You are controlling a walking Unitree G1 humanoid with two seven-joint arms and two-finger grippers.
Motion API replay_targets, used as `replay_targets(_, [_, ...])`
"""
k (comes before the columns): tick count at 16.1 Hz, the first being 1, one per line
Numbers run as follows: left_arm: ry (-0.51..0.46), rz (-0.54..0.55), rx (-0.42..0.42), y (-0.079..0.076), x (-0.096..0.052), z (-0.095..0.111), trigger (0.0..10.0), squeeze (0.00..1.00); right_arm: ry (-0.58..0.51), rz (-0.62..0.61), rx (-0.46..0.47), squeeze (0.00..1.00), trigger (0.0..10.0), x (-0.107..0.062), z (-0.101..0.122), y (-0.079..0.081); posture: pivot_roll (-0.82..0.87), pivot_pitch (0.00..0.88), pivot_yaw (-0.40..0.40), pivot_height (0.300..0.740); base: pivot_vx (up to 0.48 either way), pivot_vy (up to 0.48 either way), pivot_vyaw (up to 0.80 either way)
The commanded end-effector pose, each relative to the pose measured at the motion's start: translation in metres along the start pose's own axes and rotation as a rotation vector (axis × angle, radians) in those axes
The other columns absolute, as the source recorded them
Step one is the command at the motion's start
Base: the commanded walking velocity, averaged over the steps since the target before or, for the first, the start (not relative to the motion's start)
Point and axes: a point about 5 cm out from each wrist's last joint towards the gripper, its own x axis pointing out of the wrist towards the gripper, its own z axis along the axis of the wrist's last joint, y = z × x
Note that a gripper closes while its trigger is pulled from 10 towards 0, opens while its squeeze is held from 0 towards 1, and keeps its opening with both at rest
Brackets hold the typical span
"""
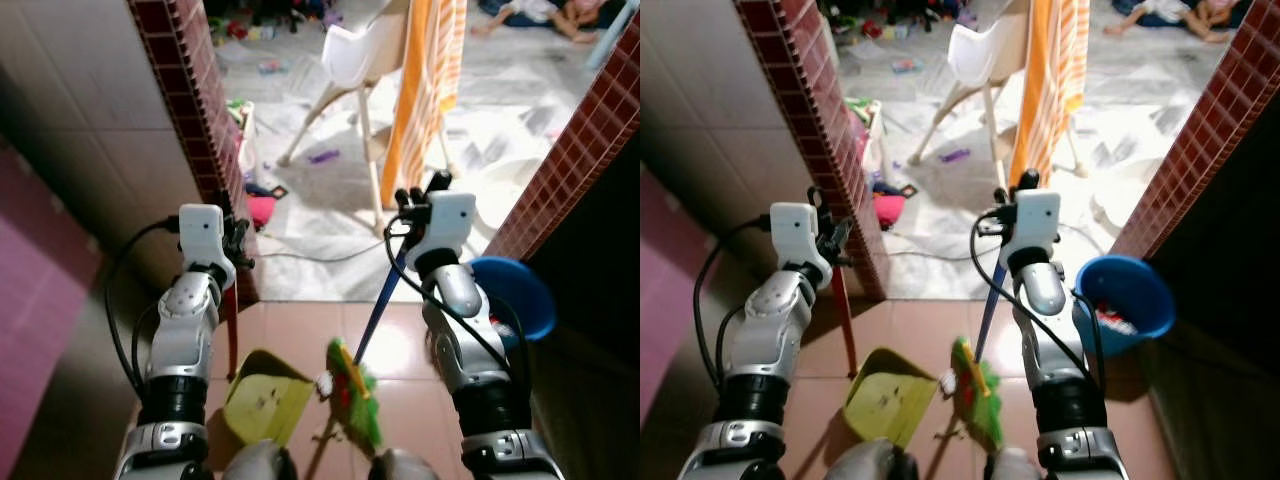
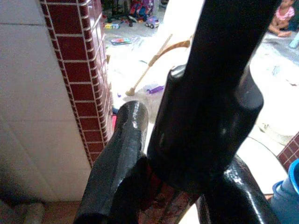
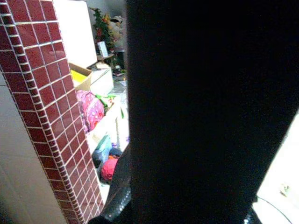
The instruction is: Sweep floor
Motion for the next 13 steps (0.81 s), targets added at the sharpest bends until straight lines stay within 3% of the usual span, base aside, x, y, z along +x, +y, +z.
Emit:
replay_targets(1, [-0.032,-0.024,-0.251,-0.021,0.005,0.002,10.0,0.00,-0.008,-0.015,-0.012,0.00,10.0,0.002,0.003,-0.001,-0.08,0.062,0.010,0.740,0.000,0.000,0.00])
replay_targets(4, [-0.143,0.119,-0.230,-0.008,0.010,0.021,10.0,0.00,-0.006,-0.032,-0.062,0.00,10.0,0.002,0.003,-0.004,-0.07,0.068,0.006,0.740,0.000,0.000,0.00])
replay_targets(7, [-0.238,0.274,-0.135,0.008,0.017,0.042,10.0,0.00,-0.006,-0.054,-0.094,0.00,10.0,0.004,0.005,-0.007,-0.07,0.080,0.008,0.740,0.000,0.000,0.00])
replay_targets(9, [-0.313,0.275,-0.073,0.007,0.023,0.059,10.0,0.00,-0.003,-0.067,-0.107,0.00,10.0,0.005,0.005,-0.009,-0.08,0.083,0.009,0.740,0.000,0.000,0.00])
replay_targets(13, [-0.421,0.189,0.055,-0.011,0.031,0.084,10.0,0.00,0.001,-0.075,-0.110,0.00,10.0,0.002,0.002,-0.008,-0.08,0.085,0.013,0.740,0.000,0.000,0.00])
